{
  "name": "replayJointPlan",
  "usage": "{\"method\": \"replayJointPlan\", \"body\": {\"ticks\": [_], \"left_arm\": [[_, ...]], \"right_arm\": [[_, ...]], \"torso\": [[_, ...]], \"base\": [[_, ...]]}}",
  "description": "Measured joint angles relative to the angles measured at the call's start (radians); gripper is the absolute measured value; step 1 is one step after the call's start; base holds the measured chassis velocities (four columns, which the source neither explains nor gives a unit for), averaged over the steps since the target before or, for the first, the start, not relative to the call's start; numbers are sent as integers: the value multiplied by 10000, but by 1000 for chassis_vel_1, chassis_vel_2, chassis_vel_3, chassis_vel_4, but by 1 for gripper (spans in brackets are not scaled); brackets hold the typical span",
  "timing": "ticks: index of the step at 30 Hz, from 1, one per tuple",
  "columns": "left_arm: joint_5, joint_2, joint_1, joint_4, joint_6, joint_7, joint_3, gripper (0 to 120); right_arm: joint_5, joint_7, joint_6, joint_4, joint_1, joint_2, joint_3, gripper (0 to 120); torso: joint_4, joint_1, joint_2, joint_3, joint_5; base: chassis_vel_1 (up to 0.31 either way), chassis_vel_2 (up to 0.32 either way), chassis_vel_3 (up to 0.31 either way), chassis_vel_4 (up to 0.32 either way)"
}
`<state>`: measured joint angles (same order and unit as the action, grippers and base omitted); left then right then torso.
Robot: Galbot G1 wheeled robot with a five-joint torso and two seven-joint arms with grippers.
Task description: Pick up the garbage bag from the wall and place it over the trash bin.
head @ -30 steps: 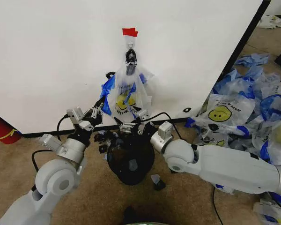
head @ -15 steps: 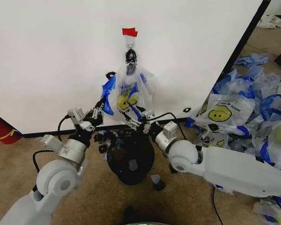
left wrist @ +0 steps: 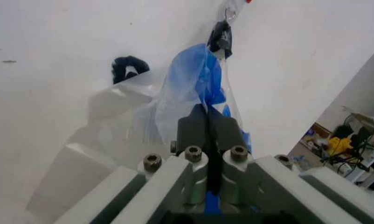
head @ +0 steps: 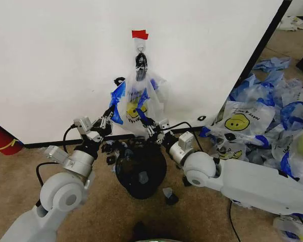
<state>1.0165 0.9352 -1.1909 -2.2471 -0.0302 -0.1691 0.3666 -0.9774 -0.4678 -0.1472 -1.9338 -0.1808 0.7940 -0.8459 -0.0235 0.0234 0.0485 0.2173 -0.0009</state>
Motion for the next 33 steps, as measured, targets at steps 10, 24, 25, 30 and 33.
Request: {"method": "replayJointPlan", "body": {"ticks": [10, 24, 25, 30, 33], "left_arm": [[-36, 9, 36, 29, 0, -1, 7, 0], [-20, -68, 128, 213, 11, -55, -57, 0], [-20, -68, 128, 213, 11, -55, -57, 0], [-49, -69, -25, 108, 18, -73, -38, 0], [-43, -104, -70, 23, 29, -83, -8, 0]], "right_arm": [[-12, 211, -412, -441, -674, -381, 956, 0], [-835, 1141, -1483, -918, -3815, -857, 4820, 0], [-835, 1141, -1483, -918, -3815, -857, 4820, 0], [-1007, 1683, -1808, -1150, -4980, -805, 6016, 0], [-1074, 1832, -1888, -1245, -5410, -813, 6398, 0]], "torso": [[-2, 0, 0, -1, -2], [-2, 0, 0, -1, 1], [-2, 0, 0, -1, 1], [0, 0, 0, -1, 0], [0, 0, 0, -1, 0]], "base": [[0, 0, 0, 0], [0, 0, 0, 0], [0, 0, 0, 0], [0, 0, 0, 0], [0, 0, 0, 0]]}}
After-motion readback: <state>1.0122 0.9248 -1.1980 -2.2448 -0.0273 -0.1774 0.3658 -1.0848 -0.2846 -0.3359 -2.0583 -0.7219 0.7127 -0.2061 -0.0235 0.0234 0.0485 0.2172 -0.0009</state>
